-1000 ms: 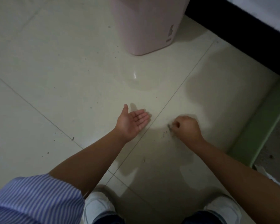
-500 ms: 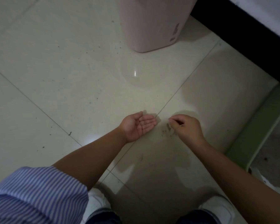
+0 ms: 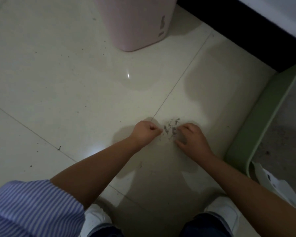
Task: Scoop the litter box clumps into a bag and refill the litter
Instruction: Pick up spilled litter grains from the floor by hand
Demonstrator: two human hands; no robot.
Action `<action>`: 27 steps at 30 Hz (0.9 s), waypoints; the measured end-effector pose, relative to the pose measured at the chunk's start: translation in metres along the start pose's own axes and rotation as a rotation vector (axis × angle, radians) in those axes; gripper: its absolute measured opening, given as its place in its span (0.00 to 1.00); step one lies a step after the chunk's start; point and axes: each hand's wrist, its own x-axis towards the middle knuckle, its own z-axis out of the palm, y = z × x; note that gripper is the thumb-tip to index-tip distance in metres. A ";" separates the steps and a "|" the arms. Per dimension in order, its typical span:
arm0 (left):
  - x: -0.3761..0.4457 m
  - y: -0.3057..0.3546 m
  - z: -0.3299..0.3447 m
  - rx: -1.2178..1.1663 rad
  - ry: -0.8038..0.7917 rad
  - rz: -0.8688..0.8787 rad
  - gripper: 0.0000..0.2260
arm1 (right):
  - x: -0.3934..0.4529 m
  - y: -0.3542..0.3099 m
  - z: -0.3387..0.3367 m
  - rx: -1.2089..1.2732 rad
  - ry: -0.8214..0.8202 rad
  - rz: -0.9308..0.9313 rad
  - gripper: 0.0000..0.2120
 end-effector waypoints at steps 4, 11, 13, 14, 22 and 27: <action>0.002 0.005 0.005 -0.385 -0.147 -0.337 0.16 | 0.013 -0.004 0.002 -0.015 0.028 -0.124 0.12; 0.001 -0.005 -0.010 -0.767 -0.169 -0.464 0.19 | 0.031 -0.002 -0.005 0.121 -0.158 0.035 0.12; 0.001 -0.007 -0.014 -0.831 -0.146 -0.464 0.20 | 0.034 -0.007 -0.009 -0.014 -0.194 -0.113 0.14; 0.001 -0.008 -0.016 -0.856 -0.132 -0.462 0.20 | 0.035 -0.004 -0.009 -0.109 -0.164 -0.153 0.14; -0.005 -0.007 -0.027 -0.942 -0.105 -0.452 0.27 | 0.032 -0.010 0.002 -0.375 -0.007 -0.252 0.15; -0.006 -0.010 -0.028 -0.958 -0.152 -0.487 0.29 | 0.032 -0.035 -0.008 0.276 0.094 0.102 0.05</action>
